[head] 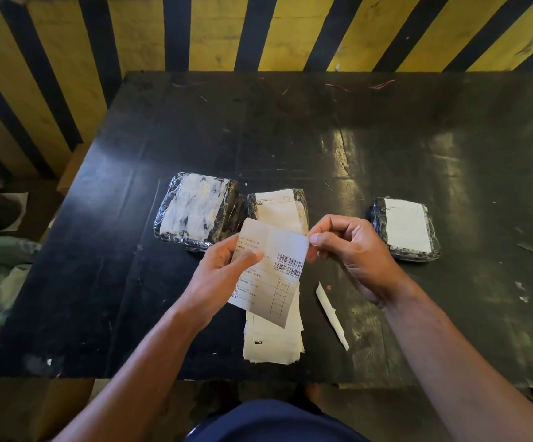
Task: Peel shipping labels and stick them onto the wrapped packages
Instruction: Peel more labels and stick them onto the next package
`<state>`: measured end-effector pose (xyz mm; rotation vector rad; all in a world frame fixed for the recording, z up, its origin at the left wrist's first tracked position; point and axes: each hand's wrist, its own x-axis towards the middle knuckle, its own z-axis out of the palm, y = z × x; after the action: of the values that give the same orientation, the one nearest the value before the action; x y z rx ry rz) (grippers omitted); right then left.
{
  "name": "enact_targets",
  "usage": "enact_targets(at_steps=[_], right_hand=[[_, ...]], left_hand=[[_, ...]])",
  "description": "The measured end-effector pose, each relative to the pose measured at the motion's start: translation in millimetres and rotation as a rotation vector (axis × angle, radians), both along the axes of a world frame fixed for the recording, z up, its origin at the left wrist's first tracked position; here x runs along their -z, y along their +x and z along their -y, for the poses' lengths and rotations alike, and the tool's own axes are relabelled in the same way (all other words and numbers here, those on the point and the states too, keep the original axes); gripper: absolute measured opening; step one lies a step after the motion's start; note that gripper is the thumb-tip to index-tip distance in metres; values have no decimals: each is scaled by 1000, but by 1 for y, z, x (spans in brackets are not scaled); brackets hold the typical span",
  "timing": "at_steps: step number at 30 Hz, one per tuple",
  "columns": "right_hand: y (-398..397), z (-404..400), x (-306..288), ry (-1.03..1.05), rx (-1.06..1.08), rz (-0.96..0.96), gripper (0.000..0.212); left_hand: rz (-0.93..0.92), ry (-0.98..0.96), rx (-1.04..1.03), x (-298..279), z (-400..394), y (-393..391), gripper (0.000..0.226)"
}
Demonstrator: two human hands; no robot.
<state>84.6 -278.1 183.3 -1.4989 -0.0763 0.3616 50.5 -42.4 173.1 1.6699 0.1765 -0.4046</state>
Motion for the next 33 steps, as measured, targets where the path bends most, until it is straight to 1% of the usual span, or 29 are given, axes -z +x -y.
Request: enact_targets(at_steps=[4, 8, 12, 14, 16, 19, 20, 21, 23, 24, 25, 26, 28, 30, 33], right_hand=[[1, 2, 0, 64, -32, -47, 17], [3, 0, 1, 107, -38, -64, 9], [4, -2, 2, 127, -38, -67, 10], [5, -3, 2, 132, -42, -68, 13], [5, -5, 4, 131, -44, -68, 16], [4, -11, 6, 160, -50, -96, 12], [3, -13, 7, 176, -46, -107, 11], [3, -15, 8, 190, -33, -115, 11], [1, -20, 10, 197, 11, -115, 19], [0, -23, 11, 194, 35, -110, 21], [0, -25, 12, 193, 59, -107, 22], [-1, -27, 12, 193, 76, -104, 21], [-1, -29, 15, 176, 89, -87, 20], [-1, -32, 16, 165, 95, -80, 18], [-1, -33, 18, 140, 109, -65, 12]], left_hand=[[-25, -7, 14, 3, -1, 3, 22], [-50, -39, 33, 8, -3, 7, 24], [-58, -71, 40, 10, -3, 10, 24], [-54, -87, 43, 12, -3, 10, 21], [-53, -100, 61, 13, -3, 11, 24], [-61, -119, 42, 15, -1, 11, 24], [-42, -103, 7, 17, 1, 11, 24], [-5, -46, -43, 19, 5, 11, 26], [107, 161, -195, 22, 13, 8, 34], [175, 216, -250, 21, 16, 6, 35], [234, 206, -252, 19, 19, 6, 32], [275, 147, -211, 16, 22, 5, 27], [298, 11, -88, 8, 27, 3, 20], [289, -65, -37, 5, 31, 2, 23], [252, -116, -75, 4, 34, 3, 27]])
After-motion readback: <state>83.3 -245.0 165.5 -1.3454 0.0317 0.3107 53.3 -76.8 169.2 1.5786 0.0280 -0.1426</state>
